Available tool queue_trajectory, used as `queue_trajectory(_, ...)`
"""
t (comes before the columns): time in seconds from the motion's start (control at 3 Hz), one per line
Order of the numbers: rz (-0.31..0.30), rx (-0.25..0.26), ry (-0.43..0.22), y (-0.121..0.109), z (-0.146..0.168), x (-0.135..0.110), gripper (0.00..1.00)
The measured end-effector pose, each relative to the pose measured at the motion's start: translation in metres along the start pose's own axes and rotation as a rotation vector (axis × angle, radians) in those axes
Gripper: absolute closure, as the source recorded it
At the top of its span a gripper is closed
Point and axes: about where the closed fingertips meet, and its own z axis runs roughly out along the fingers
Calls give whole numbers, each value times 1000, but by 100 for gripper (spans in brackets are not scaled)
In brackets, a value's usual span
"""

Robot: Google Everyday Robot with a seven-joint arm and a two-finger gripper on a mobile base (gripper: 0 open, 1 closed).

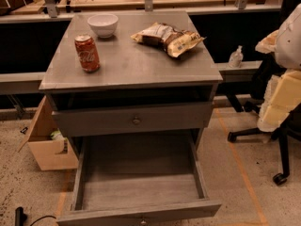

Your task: Move coke can near white bowl

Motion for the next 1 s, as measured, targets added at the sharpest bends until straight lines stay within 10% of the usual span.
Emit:
queue_trajectory(0.33,0,0,0,0,0,0,0)
queue_trajectory(1.0,-24,-44,-330,-47,44,-69,0)
